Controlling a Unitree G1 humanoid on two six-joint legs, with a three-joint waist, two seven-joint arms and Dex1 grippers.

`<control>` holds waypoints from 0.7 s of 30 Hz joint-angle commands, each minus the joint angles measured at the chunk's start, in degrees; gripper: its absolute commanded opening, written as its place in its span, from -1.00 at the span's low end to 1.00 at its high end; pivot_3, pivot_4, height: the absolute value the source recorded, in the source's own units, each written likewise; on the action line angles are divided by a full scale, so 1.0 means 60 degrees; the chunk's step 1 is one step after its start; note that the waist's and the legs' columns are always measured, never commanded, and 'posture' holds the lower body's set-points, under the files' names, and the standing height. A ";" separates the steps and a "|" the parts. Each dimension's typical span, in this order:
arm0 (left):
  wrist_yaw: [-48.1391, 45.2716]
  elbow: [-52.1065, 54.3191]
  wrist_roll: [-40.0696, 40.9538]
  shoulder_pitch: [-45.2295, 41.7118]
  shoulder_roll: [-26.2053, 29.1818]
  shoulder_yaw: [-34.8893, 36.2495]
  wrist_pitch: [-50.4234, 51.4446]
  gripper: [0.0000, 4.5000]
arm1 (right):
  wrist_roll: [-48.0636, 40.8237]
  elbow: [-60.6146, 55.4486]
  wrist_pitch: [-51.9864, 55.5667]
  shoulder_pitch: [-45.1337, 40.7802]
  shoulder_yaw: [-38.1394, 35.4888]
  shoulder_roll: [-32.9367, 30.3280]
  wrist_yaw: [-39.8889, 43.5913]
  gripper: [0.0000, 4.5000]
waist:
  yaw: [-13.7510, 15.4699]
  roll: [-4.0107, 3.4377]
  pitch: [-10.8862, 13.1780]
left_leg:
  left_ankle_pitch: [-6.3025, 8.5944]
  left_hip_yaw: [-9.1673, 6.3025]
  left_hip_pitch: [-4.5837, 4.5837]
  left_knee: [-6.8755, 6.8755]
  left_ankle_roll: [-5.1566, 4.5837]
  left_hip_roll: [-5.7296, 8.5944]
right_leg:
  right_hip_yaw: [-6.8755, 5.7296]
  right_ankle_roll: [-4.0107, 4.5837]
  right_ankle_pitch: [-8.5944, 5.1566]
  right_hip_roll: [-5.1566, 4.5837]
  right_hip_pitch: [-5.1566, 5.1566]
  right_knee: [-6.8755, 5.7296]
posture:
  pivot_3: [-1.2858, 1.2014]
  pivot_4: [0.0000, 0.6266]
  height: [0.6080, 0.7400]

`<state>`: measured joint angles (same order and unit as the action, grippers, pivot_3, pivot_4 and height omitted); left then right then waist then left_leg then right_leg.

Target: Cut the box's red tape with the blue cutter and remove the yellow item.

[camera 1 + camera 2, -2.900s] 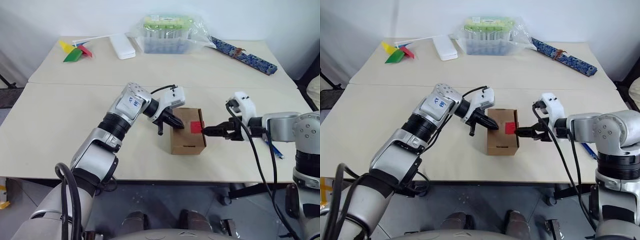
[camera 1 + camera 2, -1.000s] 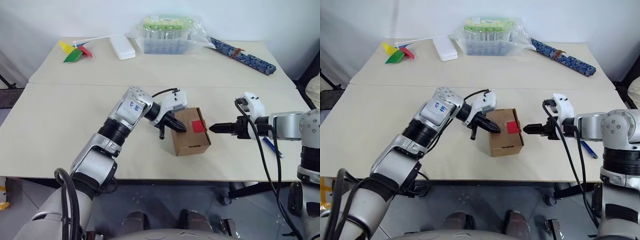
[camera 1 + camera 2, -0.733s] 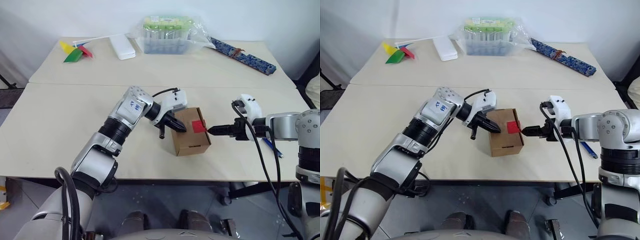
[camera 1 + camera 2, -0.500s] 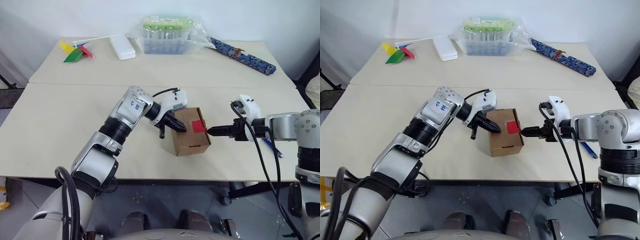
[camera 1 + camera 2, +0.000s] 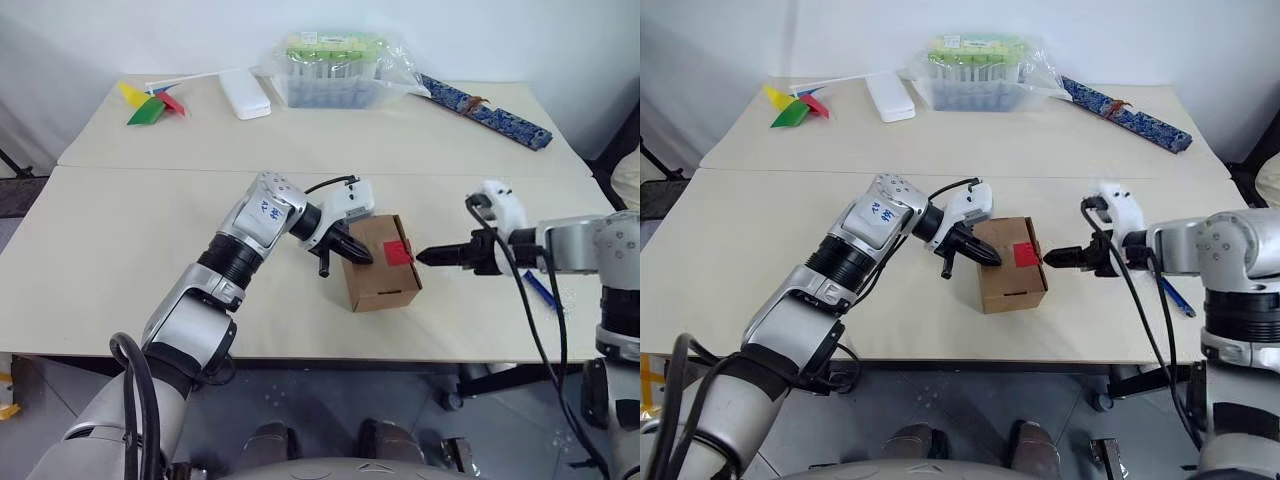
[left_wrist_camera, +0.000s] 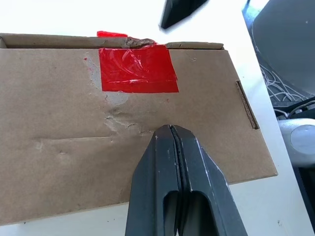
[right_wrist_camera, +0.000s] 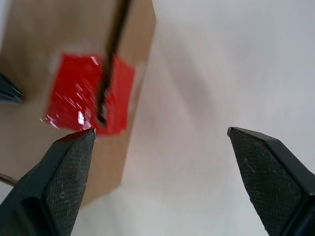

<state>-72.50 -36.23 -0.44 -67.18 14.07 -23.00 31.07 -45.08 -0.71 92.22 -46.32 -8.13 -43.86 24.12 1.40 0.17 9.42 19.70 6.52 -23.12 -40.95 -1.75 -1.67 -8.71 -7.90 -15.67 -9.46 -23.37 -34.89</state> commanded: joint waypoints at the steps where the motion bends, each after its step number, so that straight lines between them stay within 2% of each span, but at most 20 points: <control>1: 0.0095 -0.0399 -0.0458 0.0276 -0.0117 -0.0519 0.0087 -1.00 | -0.0285 -0.0329 0.0047 0.0032 -0.0196 -0.0056 0.0130 0.99 | 0.0001 0.0000 0.0000 | 0.0000 0.0000 0.0000 0.0000 0.0000 0.0001 | 0.0001 0.0000 0.0000 -0.0001 0.0000 0.0000 | 0.03 -0.52 1.00; 14: 0.0122 -0.0433 -0.0458 0.0242 -0.0122 -0.0488 0.0064 -1.00 | 0.0137 -0.0195 -0.0060 0.0568 0.0296 0.0168 0.0400 0.99 | 0.0002 0.0000 0.0000 | 0.0001 0.0001 0.0001 0.0000 -0.0002 0.0000 | 0.0002 0.0001 0.0000 -0.0001 0.0000 0.0000 | 0.03 -0.52 1.00; 21: 0.0089 -0.0299 -0.0442 0.0315 -0.0067 -0.0501 0.0096 -1.00 | 0.0670 0.0124 -0.0492 0.0931 0.0721 -0.0190 0.0801 0.99 | -0.0004 0.0001 -0.0002 | 0.0001 0.0002 0.0005 -0.0002 -0.0002 0.0000 | 0.0002 0.0001 0.0000 -0.0001 0.0003 -0.0001 | 0.03 -0.52 1.00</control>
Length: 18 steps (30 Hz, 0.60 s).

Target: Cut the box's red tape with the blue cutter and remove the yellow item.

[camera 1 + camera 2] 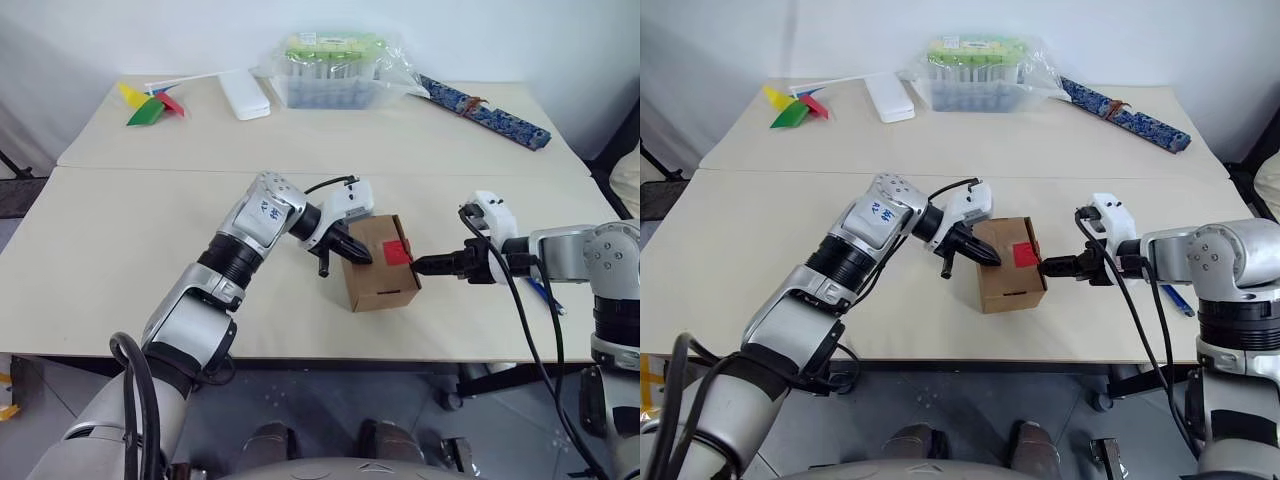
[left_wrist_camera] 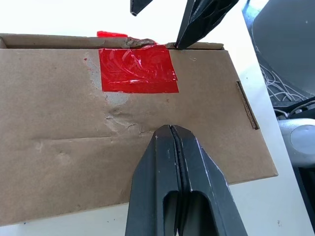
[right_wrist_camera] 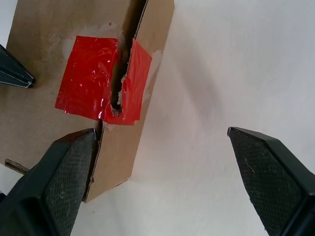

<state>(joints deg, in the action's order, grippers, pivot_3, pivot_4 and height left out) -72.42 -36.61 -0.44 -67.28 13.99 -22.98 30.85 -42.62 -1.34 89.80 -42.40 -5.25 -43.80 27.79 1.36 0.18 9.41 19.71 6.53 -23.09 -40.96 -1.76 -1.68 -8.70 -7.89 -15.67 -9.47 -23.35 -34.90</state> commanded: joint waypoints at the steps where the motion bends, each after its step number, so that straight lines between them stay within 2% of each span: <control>1: 0.0060 -0.0193 -0.0440 0.0357 -0.0038 -0.0514 0.0142 -1.00 | 0.0337 0.0335 -0.0184 0.0334 0.0281 -0.0282 0.0262 0.99 | 0.0002 0.0000 0.0000 | 0.0001 0.0000 0.0000 0.0000 -0.0001 0.0001 | 0.0002 0.0000 0.0000 0.0000 0.0000 0.0001 | 0.03 -0.52 1.00; 10: -0.0043 0.0185 -0.0459 0.0587 0.0025 -0.0671 0.0201 -1.00 | 0.0780 0.0841 -0.0733 0.0287 0.0975 -0.0649 0.0835 0.99 | 0.0007 0.0001 -0.0001 | 0.0002 -0.0001 0.0000 0.0000 -0.0003 0.0001 | 0.0002 0.0000 0.0000 -0.0001 0.0002 0.0004 | 0.03 -0.52 1.00; 18: -0.0059 0.0518 -0.0451 0.0786 0.0106 -0.0742 0.0303 -1.00 | 0.1614 0.1097 -0.1470 0.0104 0.2689 -0.0957 0.1290 0.99 | 0.0000 0.0048 -0.0088 | 0.0002 -0.0011 0.0009 0.0001 -0.0002 -0.0001 | -0.0003 0.0000 0.0000 -0.0001 0.0010 0.0004 | 0.03 -0.52 1.00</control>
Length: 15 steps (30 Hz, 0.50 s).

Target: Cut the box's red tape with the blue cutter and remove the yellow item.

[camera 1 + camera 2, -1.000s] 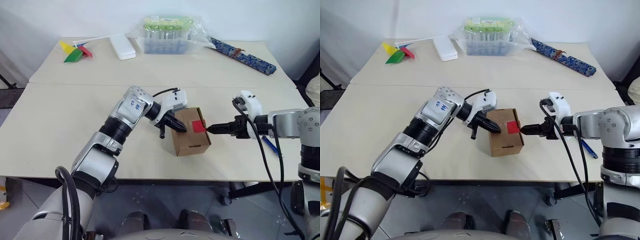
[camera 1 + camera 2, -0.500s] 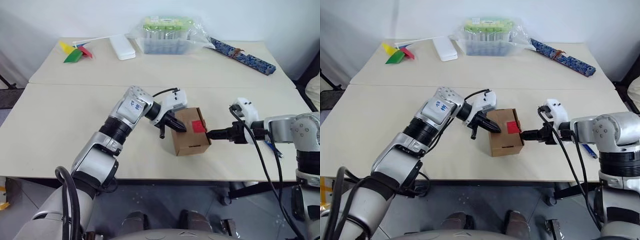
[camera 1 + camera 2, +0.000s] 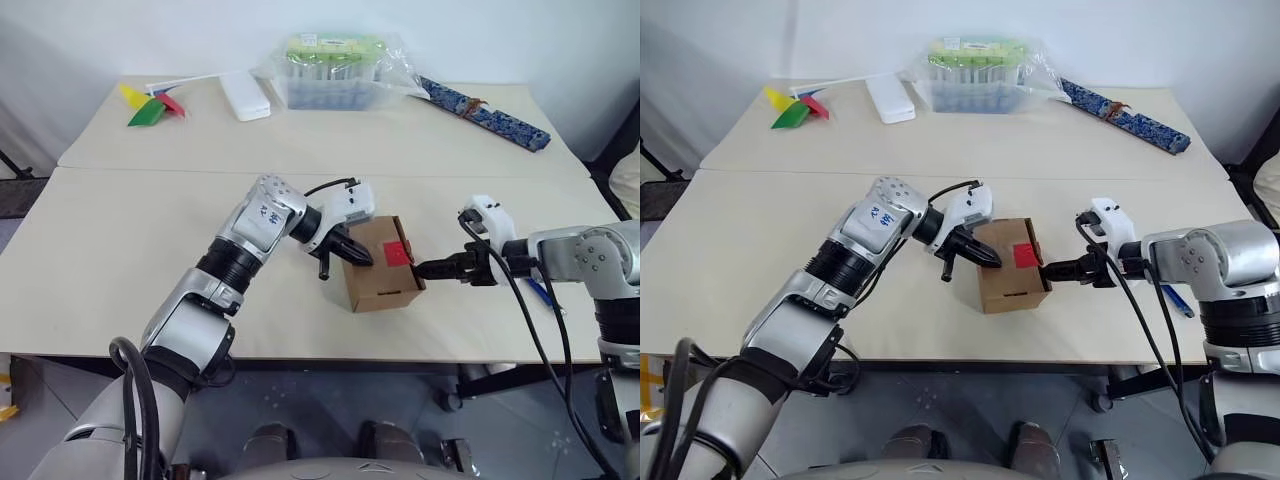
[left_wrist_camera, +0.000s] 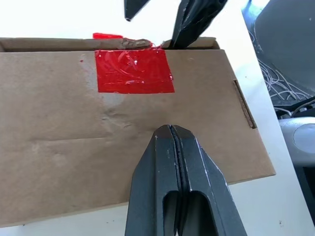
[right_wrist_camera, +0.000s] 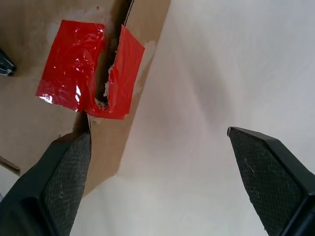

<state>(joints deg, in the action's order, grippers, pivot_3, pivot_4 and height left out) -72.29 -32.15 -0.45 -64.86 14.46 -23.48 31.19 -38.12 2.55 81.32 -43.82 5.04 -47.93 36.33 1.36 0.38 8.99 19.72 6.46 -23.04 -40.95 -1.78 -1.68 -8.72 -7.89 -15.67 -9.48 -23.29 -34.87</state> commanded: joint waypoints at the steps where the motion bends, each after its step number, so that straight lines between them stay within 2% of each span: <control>1: -0.0076 -0.0204 -0.0448 0.0397 0.0037 -0.0660 0.0257 -1.00 | 0.0991 0.0486 -0.0158 0.0317 0.1164 -0.0294 -0.0060 0.99 | 0.0001 0.0022 -0.0030 | 0.0000 -0.0005 0.0000 0.0000 0.0000 -0.0001 | -0.0002 0.0001 0.0000 0.0000 0.0002 0.0001 | 0.03 -0.52 1.00; 10: -0.0055 0.0019 -0.0424 0.0566 0.0130 -0.0679 0.0384 -1.00 | 0.1857 0.1595 -0.0948 -0.0052 0.1966 -0.0245 0.0424 0.99 | 0.0003 0.0023 -0.0044 | 0.0004 -0.0078 0.0005 -0.0003 -0.0007 0.0003 | -0.0014 0.0001 -0.0001 -0.0005 0.0029 0.0025 | 0.03 -0.52 1.00; 15: -0.0014 0.0060 -0.0411 0.0582 0.0134 -0.0662 0.0432 -1.00 | 0.2103 0.2081 -0.1209 -0.0249 0.2021 -0.0239 0.0537 0.99 | -0.0001 0.0022 -0.0044 | 0.0011 -0.0105 0.0068 -0.0001 -0.0017 -0.0021 | -0.0031 0.0005 -0.0003 -0.0008 0.0122 0.0070 | 0.03 -0.52 1.00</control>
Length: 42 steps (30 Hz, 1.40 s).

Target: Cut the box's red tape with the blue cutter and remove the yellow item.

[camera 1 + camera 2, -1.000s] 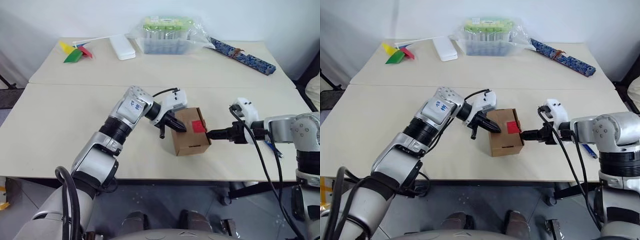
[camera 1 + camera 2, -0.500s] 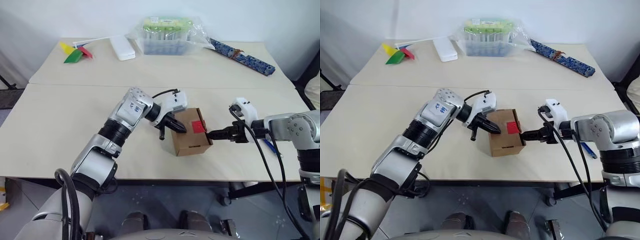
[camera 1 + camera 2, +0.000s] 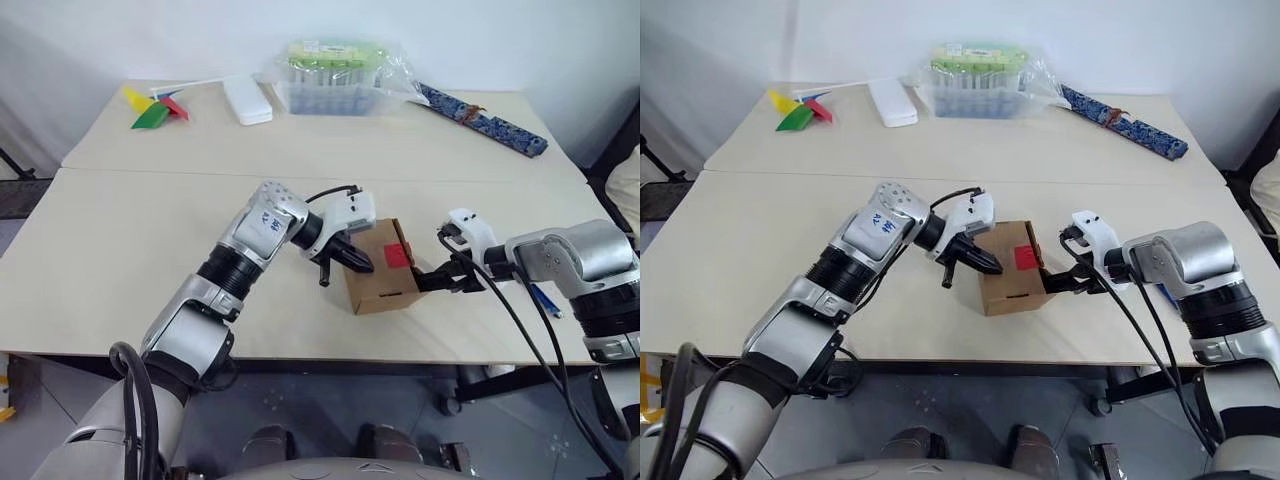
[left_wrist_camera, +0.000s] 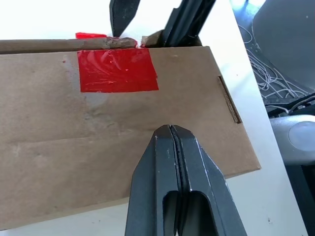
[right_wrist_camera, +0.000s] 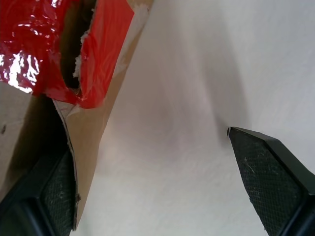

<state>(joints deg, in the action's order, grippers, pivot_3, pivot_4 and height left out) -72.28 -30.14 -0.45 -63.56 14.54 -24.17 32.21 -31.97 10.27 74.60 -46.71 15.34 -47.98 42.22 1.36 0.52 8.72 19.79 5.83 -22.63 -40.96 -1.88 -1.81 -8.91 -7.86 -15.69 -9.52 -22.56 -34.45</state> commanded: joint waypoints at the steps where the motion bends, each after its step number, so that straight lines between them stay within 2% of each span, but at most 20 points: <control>1: -0.0010 -0.0271 -0.0406 0.0364 0.0120 -0.0543 0.0272 -1.00 | 0.1129 0.0869 -0.0154 0.0253 0.0344 -0.0266 -0.0416 0.99 | 0.0000 0.0000 0.0000 | 0.0003 -0.0001 0.0008 0.0000 -0.0004 -0.0005 | 0.0000 0.0001 -0.0001 -0.0007 0.0010 0.0004 | 0.03 -0.52 1.00; 17: 0.0027 -0.0427 -0.0444 0.0347 0.0098 -0.0642 0.0093 -1.00 | 0.1106 0.1130 -0.0131 0.1183 -0.0022 -0.0101 -0.0422 0.99 | 0.0014 0.0006 -0.0008 | 0.0016 -0.0009 0.0042 -0.0003 -0.0027 0.0012 | -0.0007 0.0000 0.0000 -0.0052 0.0054 0.0019 | 0.03 -0.52 1.00; 26: 0.0031 -0.0533 -0.0459 0.0304 0.0152 -0.0653 -0.0019 -1.00 | 0.1343 0.0947 -0.0348 0.1538 0.0125 -0.0351 -0.0352 0.99 | 0.0014 0.0005 -0.0041 | 0.0054 -0.0083 0.0090 -0.0002 -0.0034 0.0016 | -0.0032 0.0000 0.0000 -0.0063 0.0158 0.0117 | 0.03 -0.52 1.00; 31: 0.0000 -0.0423 -0.0464 0.0361 0.0191 -0.0673 -0.0019 -1.00 | 0.1243 -0.0236 -0.0644 0.1205 0.0050 -0.0385 -0.0110 0.99 | 0.0021 -0.0018 -0.0034 | 0.0065 -0.0089 0.0086 0.0000 -0.0044 0.0032 | -0.0042 -0.0001 0.0001 -0.0087 0.0157 0.0117 | 0.03 -0.52 1.00; 35: -0.0035 -0.0485 -0.0522 0.0302 0.0144 -0.0733 -0.0162 -1.00 | 0.1185 -0.0965 -0.0733 0.0375 0.0097 -0.0217 0.0316 0.99 | -0.0011 -0.0065 -0.0014 | 0.0073 -0.0077 0.0074 0.0004 -0.0044 0.0030 | -0.0057 -0.0004 0.0002 -0.0078 0.0153 0.0108 | 0.03 -0.52 1.00; 42: -0.0046 -0.0615 -0.0552 0.0228 0.0072 -0.0745 -0.0296 -1.00 | 0.1636 -0.0542 -0.0721 0.0147 0.0400 -0.0166 0.0452 0.99 | -0.0002 -0.0111 0.0014 | 0.0070 -0.0053 0.0037 0.0003 -0.0052 0.0034 | -0.0056 -0.0006 0.0003 -0.0069 0.0108 0.0104 | 0.03 -0.52 1.00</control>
<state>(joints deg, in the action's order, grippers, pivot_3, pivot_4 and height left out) -73.45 -30.66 -0.42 -63.79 14.89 -25.32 29.88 -24.21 5.44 70.34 -45.61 17.67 -48.54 45.15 1.35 -0.15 8.80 20.20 5.52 -22.41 -40.94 -2.19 -1.60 -9.25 -7.89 -15.67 -9.93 -21.91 -33.84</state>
